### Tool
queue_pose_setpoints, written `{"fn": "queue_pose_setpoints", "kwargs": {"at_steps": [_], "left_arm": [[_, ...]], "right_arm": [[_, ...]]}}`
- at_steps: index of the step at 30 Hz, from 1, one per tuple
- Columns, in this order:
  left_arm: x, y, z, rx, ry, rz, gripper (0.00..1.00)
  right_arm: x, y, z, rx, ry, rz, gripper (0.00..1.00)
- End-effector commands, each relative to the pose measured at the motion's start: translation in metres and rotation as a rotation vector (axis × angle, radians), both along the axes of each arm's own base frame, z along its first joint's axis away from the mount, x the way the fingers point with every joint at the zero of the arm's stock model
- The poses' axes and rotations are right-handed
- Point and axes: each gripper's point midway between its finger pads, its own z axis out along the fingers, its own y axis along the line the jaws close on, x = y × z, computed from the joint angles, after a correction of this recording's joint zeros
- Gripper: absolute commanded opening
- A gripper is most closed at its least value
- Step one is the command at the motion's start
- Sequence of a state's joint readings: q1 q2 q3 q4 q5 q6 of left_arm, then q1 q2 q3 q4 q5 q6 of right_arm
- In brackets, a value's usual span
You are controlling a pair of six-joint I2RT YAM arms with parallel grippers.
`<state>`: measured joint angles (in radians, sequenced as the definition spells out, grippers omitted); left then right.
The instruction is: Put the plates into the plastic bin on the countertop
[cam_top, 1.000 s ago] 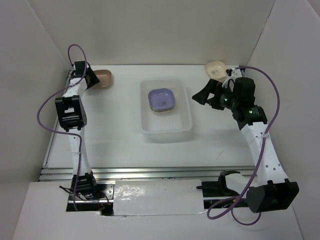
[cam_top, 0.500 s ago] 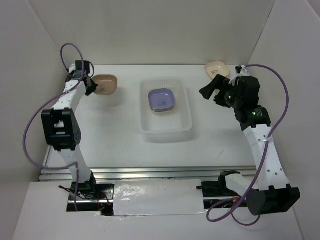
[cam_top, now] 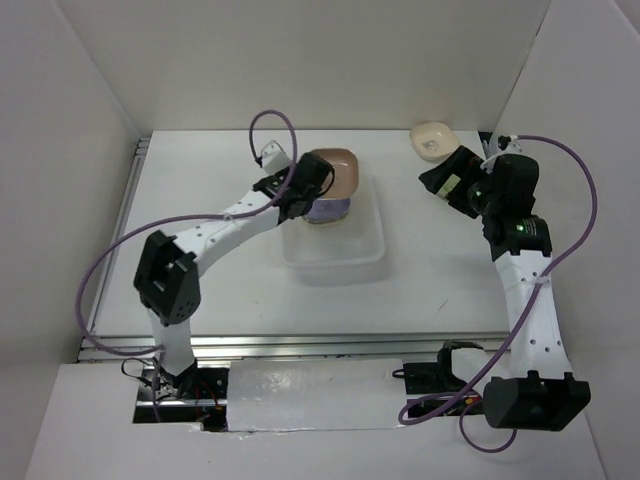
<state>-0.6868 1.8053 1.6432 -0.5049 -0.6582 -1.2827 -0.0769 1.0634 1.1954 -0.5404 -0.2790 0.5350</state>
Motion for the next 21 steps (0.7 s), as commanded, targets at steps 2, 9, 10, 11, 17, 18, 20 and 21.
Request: {"fn": "queue_pose_setpoints", "kwargs": {"at_steps": [2, 9, 10, 11, 17, 18, 20, 21], "left_arm": [[0.012, -0.011, -0.010, -0.036, -0.032, 0.166, 0.00], [0.022, -0.005, -0.045, 0.016, 0.059, 0.258, 0.00], [0.022, -0.008, -0.053, 0.007, 0.086, 0.248, 0.00], [0.021, -0.008, -0.054, 0.007, 0.092, 0.246, 0.00], [0.015, -0.003, -0.037, -0.030, 0.063, 0.268, 0.82], [0.013, -0.001, -0.032, -0.031, 0.064, 0.269, 0.99], [0.007, 0.001, -0.016, -0.035, 0.051, 0.254, 0.99], [0.003, 0.001, -0.013, -0.032, 0.048, 0.247, 0.99]], "right_arm": [[-0.006, -0.005, 0.022, 0.009, -0.071, 0.007, 1.00], [-0.011, -0.008, 0.023, 0.007, -0.080, 0.021, 1.00], [-0.012, -0.008, 0.023, 0.007, -0.080, 0.021, 1.00], [-0.012, -0.008, 0.023, 0.007, -0.077, 0.021, 1.00], [-0.013, -0.004, 0.022, 0.017, -0.079, 0.045, 1.00], [-0.013, -0.005, 0.021, 0.013, -0.076, 0.039, 1.00], [-0.012, -0.010, 0.018, 0.006, -0.063, 0.011, 1.00], [-0.011, -0.012, 0.016, 0.007, -0.055, -0.004, 1.00]]}}
